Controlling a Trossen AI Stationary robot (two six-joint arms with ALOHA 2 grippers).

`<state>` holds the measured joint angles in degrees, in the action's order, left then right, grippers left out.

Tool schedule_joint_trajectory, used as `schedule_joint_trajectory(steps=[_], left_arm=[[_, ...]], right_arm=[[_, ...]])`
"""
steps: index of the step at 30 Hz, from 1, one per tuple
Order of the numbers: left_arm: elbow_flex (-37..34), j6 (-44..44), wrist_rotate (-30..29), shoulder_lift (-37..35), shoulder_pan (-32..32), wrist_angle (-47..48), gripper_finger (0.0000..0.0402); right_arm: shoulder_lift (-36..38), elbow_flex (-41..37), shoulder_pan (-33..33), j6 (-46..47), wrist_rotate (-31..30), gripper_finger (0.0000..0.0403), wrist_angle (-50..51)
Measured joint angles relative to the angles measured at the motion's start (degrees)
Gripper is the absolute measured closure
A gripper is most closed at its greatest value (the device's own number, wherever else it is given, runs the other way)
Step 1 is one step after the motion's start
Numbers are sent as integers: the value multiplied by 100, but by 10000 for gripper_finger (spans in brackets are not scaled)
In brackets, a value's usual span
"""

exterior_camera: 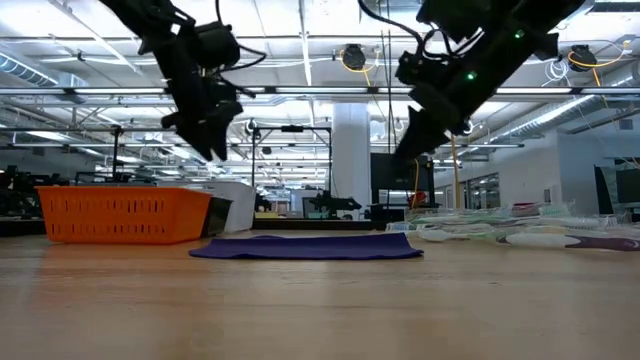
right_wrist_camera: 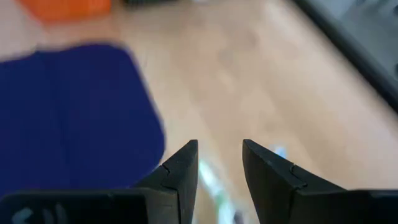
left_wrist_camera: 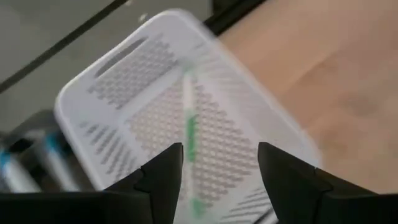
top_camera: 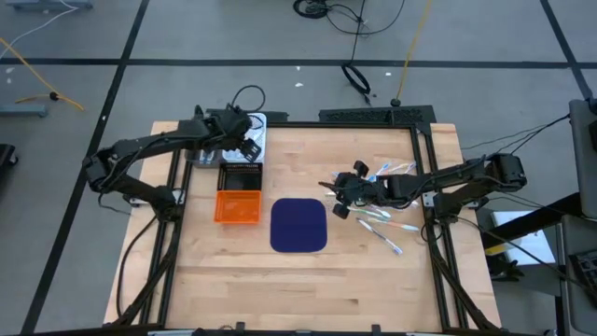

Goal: Pick & Place Toothbrushes
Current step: Put the green toothbrush into the white bin

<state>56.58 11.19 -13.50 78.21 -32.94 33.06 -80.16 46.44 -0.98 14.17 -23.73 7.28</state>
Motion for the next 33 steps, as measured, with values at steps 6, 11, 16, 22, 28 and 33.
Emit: schedule_joint_trajectory(steps=[6, 11, 16, 22, 28, 33], left_arm=[[0, -47, 363, -128, 550, -619, 190], [0, -56, 496, -130, 1014, -1035, 190], [0, -53, 495, -130, 1399, -1342, 190], [-2, -51, 492, -130, 1741, -1586, 190], [-2, -52, 492, -130, 2006, -1735, 190], [-2, -47, 484, -130, 2171, -1838, 190]], right_arm=[[0, 0, -95, 18, 3, 287, 867], [0, 0, -102, 248, 7, 287, 1614], [0, 0, -100, 425, 367, 287, 1990], [0, -84, -102, 302, 748, 287, 2065], [0, -414, -102, 164, 739, 287, 2060], [0, -576, -102, 167, 730, 289, 2060]])
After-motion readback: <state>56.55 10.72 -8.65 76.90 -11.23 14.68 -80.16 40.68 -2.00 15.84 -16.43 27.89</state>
